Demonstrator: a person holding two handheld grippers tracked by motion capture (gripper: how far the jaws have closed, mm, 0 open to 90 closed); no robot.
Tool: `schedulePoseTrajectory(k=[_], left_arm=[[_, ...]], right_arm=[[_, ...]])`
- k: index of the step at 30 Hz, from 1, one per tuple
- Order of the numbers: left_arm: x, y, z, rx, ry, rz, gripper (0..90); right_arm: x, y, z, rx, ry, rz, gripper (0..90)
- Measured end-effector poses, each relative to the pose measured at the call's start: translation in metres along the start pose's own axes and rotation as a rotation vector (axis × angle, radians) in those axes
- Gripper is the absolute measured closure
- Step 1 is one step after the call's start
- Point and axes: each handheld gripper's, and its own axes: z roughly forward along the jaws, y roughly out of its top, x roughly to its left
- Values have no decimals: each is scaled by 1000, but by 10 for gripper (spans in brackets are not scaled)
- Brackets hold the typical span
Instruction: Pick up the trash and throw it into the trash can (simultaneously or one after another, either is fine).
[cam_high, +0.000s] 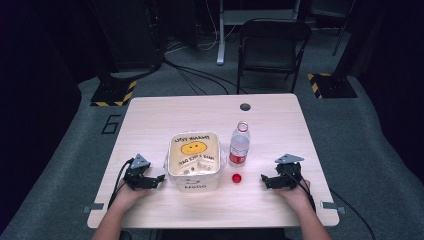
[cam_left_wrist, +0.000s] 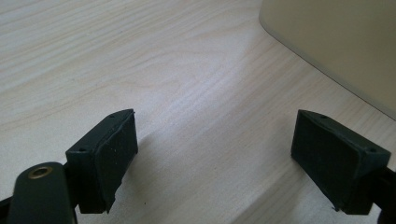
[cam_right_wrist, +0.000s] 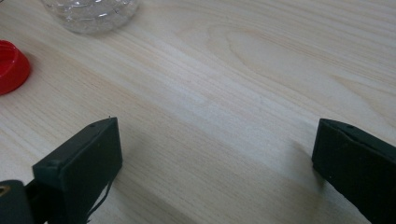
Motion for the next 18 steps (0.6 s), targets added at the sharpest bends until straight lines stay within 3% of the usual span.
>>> schedulePoseTrajectory(k=[5, 9, 11, 13, 15, 18], left_arm=[[0, 0, 0, -5, 5, 2, 148], [0, -3, -3, -5, 3, -2, 150], [-1, -3, -3, -7, 4, -9, 150], [-1, -3, -3, -7, 5, -9, 150], [0, -3, -2, -7, 4, -6, 150], [0, -3, -3, -7, 5, -5, 150]], right_arm=[[-2, 0, -2, 7, 1, -4, 38], [-1, 5, -7, 33, -7, 10, 184], [-1, 6, -7, 34, -11, 16, 207], [-1, 9, -8, 53, -8, 25, 313], [-2, 9, -8, 44, -17, 30, 324], [-6, 10, -10, 36, 18, 49, 357]])
